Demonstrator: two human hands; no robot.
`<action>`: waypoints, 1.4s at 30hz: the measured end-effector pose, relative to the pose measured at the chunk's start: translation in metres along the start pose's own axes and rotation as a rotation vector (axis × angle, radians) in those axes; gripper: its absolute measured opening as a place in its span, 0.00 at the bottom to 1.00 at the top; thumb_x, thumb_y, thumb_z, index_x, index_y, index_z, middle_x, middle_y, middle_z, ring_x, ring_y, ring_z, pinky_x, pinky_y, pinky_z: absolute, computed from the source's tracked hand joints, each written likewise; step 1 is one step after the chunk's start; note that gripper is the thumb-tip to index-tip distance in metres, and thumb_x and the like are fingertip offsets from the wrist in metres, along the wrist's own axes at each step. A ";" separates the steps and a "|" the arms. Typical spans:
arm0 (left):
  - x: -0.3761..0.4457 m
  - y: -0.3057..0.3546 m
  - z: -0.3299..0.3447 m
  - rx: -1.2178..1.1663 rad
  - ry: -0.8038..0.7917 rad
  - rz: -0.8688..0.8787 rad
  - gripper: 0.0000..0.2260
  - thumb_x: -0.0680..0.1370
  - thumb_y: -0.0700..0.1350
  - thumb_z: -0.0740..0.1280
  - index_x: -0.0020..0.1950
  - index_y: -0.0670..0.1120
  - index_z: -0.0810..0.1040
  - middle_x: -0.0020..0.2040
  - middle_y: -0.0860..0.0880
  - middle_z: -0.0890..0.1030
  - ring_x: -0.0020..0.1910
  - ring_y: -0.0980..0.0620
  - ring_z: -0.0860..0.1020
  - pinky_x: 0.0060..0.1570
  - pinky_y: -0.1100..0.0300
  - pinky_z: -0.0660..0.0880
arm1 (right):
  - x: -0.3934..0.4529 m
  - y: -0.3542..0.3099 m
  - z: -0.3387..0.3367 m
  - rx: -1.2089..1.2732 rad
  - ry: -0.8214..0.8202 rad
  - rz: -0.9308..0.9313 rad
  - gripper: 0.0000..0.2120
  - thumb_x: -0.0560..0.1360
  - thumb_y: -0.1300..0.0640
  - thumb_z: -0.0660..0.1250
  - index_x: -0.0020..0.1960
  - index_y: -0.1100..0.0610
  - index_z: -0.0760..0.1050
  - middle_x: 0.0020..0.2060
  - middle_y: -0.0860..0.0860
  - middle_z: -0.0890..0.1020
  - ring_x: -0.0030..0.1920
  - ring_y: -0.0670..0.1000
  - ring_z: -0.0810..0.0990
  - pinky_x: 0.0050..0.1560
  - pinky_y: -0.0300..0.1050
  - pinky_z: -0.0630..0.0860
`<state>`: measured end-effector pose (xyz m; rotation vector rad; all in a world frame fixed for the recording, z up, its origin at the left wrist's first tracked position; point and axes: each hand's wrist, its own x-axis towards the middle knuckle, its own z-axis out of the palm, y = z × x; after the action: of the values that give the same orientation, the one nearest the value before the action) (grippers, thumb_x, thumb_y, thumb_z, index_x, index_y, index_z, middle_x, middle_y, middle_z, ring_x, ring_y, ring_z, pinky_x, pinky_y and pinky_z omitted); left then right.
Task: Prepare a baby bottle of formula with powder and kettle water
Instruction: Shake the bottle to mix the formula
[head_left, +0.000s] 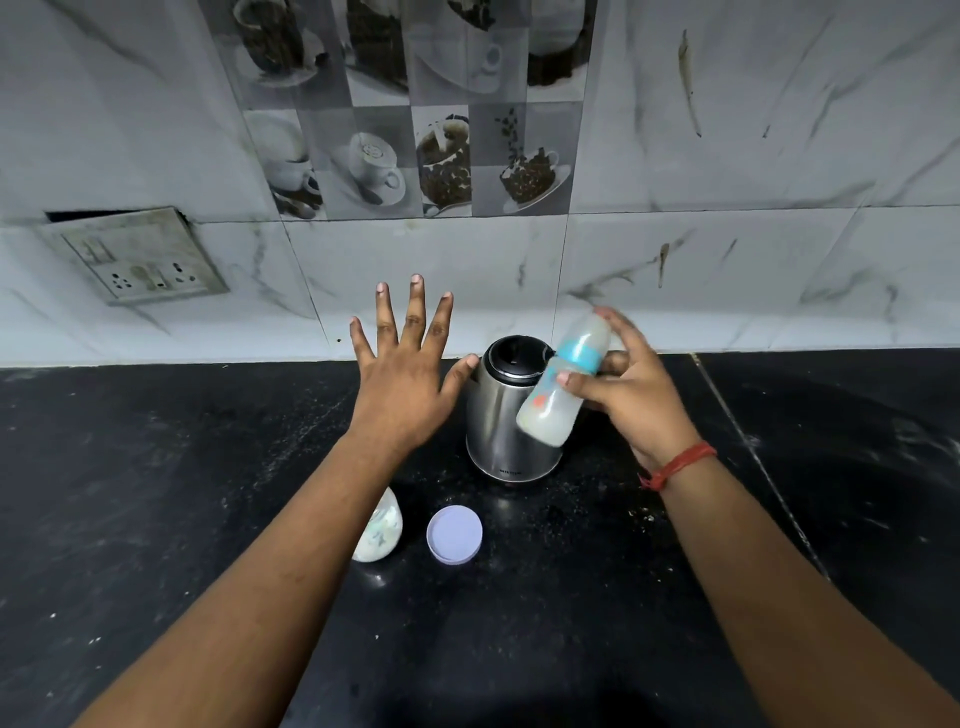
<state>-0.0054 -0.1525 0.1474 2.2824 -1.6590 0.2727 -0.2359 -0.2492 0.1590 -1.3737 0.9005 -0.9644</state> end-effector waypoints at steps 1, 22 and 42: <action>0.000 0.000 -0.001 0.000 -0.004 -0.006 0.35 0.82 0.67 0.46 0.84 0.55 0.40 0.84 0.48 0.34 0.81 0.39 0.30 0.77 0.30 0.36 | 0.002 -0.005 -0.004 0.102 0.081 0.001 0.35 0.72 0.69 0.74 0.70 0.43 0.68 0.55 0.58 0.82 0.53 0.53 0.84 0.59 0.58 0.81; -0.004 0.000 -0.005 -0.015 -0.013 -0.026 0.35 0.81 0.69 0.41 0.84 0.55 0.38 0.83 0.50 0.33 0.80 0.40 0.29 0.76 0.32 0.35 | -0.005 -0.009 0.006 0.283 0.362 -0.188 0.38 0.75 0.66 0.73 0.76 0.46 0.59 0.61 0.57 0.80 0.52 0.45 0.83 0.61 0.49 0.80; -0.007 0.003 -0.005 -0.040 -0.009 -0.002 0.35 0.81 0.68 0.41 0.84 0.55 0.37 0.84 0.53 0.36 0.81 0.41 0.30 0.77 0.30 0.37 | -0.012 -0.008 0.015 -0.044 0.184 -0.130 0.37 0.74 0.63 0.74 0.74 0.42 0.60 0.55 0.51 0.80 0.50 0.49 0.83 0.62 0.57 0.79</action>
<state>-0.0100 -0.1457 0.1501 2.2592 -1.6516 0.2269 -0.2262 -0.2321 0.1671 -1.4107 0.9838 -1.1913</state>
